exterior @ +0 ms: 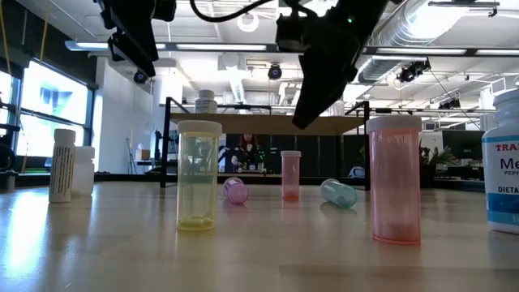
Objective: Pick and place medicine bottles onto shelf by color
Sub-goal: Put the top red medicine bottle on the shelf
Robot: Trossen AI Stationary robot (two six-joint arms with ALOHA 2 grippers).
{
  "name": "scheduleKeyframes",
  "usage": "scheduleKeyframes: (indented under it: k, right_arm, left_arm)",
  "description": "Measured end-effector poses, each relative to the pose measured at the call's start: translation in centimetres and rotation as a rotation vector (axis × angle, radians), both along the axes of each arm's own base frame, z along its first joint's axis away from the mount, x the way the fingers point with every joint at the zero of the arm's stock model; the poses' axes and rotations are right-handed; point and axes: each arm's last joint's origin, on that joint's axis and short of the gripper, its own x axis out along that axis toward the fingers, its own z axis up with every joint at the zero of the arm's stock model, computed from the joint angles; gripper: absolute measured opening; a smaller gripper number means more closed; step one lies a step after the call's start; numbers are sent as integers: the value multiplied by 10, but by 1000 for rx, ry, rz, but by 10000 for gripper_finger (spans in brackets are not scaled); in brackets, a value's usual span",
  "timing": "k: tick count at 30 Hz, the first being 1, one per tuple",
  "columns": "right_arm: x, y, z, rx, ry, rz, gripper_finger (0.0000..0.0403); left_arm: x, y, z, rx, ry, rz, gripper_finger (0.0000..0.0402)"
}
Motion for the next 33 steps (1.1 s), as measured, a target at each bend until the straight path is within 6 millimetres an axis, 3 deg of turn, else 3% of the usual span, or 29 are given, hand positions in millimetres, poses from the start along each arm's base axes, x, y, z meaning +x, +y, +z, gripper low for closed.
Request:
scheduleKeyframes:
  k: [11, 17, 23, 33]
  right_arm:
    - [5, -7, -13, -25, -51, -32, 225]
    - [11, -7, -33, -25, 1, -14, 225]
    - [13, -7, -40, -14, 20, -10, 222]
    - [14, -21, -40, 31, 21, -54, 151]
  left_arm:
    - [0, 0, 0, 4, 1, 2, 209]
    - [0, 0, 0, 18, 5, -20, 209]
    - [0, 1, 0, 41, 8, -6, 209]
    - [0, 1, 0, 49, 10, -1, 209]
